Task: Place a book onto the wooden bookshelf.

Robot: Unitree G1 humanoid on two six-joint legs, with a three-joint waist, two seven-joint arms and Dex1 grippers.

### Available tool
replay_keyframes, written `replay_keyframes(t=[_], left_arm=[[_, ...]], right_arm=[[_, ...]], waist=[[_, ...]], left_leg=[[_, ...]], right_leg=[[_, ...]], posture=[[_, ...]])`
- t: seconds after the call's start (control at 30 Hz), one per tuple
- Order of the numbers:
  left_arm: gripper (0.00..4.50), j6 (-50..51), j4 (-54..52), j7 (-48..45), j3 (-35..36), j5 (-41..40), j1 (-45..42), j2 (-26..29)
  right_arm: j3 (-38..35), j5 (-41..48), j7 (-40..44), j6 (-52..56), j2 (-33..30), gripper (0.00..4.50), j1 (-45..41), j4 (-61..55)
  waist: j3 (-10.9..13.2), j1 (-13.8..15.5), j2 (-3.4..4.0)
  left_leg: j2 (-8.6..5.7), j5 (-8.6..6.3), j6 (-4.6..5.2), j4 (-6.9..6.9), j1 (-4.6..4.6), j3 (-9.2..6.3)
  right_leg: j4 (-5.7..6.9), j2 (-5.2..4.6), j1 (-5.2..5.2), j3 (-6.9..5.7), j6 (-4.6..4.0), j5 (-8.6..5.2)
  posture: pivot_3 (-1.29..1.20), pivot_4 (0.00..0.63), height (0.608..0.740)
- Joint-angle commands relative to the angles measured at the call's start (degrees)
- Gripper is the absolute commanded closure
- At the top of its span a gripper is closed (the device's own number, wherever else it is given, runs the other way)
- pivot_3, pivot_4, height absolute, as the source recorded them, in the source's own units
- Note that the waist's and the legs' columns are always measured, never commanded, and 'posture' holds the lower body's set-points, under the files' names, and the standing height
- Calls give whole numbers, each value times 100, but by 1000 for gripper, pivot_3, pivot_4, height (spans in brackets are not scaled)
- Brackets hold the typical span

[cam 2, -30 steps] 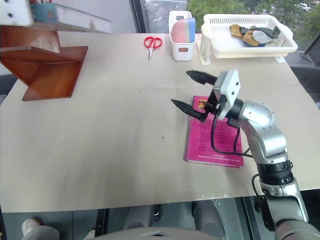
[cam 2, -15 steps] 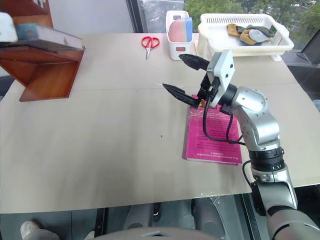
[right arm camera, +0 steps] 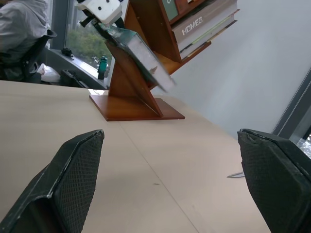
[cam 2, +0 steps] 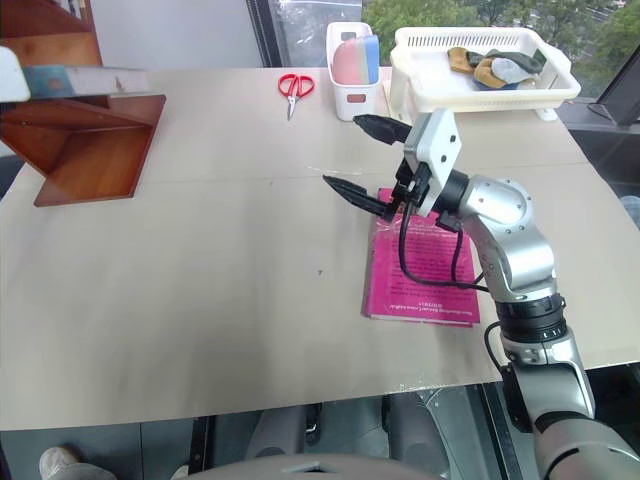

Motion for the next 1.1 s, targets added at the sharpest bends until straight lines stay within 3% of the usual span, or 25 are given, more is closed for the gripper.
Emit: replay_keyframes(t=[0.03, 0.1, 0.43, 0.53, 0.6, 0.7, 0.73, 0.83, 0.93, 1.1], left_arm=[[490, -146, -117, 8, 309, -301, 154, 288], [33, -246, -261, 62, 449, -458, 329, 421], [33, -558, -1251, 205, 1431, -1544, 1495, 901], [33, -1347, -1514, 452, 1858, -2101, 1829, 907], [33, -1299, -1764, 119, 2255, -2814, 2030, 805], [33, 170, -3333, -871, 3348, -5095, 2949, 304], [33, 1201, -4328, -940, 3696, -5996, 3489, 75], [33, 3280, -6794, -174, 4145, -7667, 4842, -625], [33, 4143, -8237, 1034, 3929, -8272, 5754, -1685], [33, 4632, -8906, 1868, 3546, -8180, 7177, -2961]], right_arm=[[-195, 218, 65, -142, 93, 0, -320, -67], [-224, 327, 46, -150, 215, 0, -437, 5], [-302, 578, 135, -236, 522, 0, -734, 325], [-332, 627, 145, -229, 578, 0, -773, 362], [-355, 635, 174, -231, 573, 0, -772, 378], [-384, 654, 168, -153, 525, 0, -749, 377], [-360, 610, 161, -101, 466, 0, -691, 334], [-293, 522, 89, 179, 247, 0, -420, 120], [-311, 459, 17, 517, -85, 0, 73, -90], [-618, 532, -215, 872, -527, 0, 1214, -836]], waist=[[1, -5, 1], [0, -18, 1], [0, 18, 0], [-3, 26, -4], [-3, 29, -5], [-3, 30, -1], [-3, 26, 0], [-7, 12, 3], [-15, 16, 15], [-18, -8, 21]], left_leg=[[0, 0, 0, 6, 1, 2], [0, 0, 0, 8, 4, 1], [2, 2, -1, 12, 6, -3], [2, 3, -2, 16, 6, -4], [1, 3, -2, 18, 6, -5], [1, 3, -2, 20, 6, -3], [1, 4, -3, 20, 8, -7], [4, 5, -6, 23, 12, -14], [3, 5, -5, 29, 16, -19], [1, 5, -5, 23, 64, -8]], right_leg=[[8, -1, 0, 2, 0, 0], [16, 0, -2, 3, 0, 0], [29, -1, 0, -2, 0, 0], [29, -2, 2, -3, 0, 1], [29, -3, 4, -4, -1, 1], [35, -5, 4, -4, -1, 1], [36, -5, 6, -7, -1, 1], [39, -9, 15, -8, -1, 2], [42, -8, 21, -8, 0, 2], [49, 4, 50, 12, -1, 3]], posture=[[0, 150, 740], [0, 150, 740], [0, 150, 740], [0, 150, 740], [0, 150, 740], [0, 150, 740], [0, 150, 740], [0, 150, 740], [0, 150, 740], [0, 150, 740]])
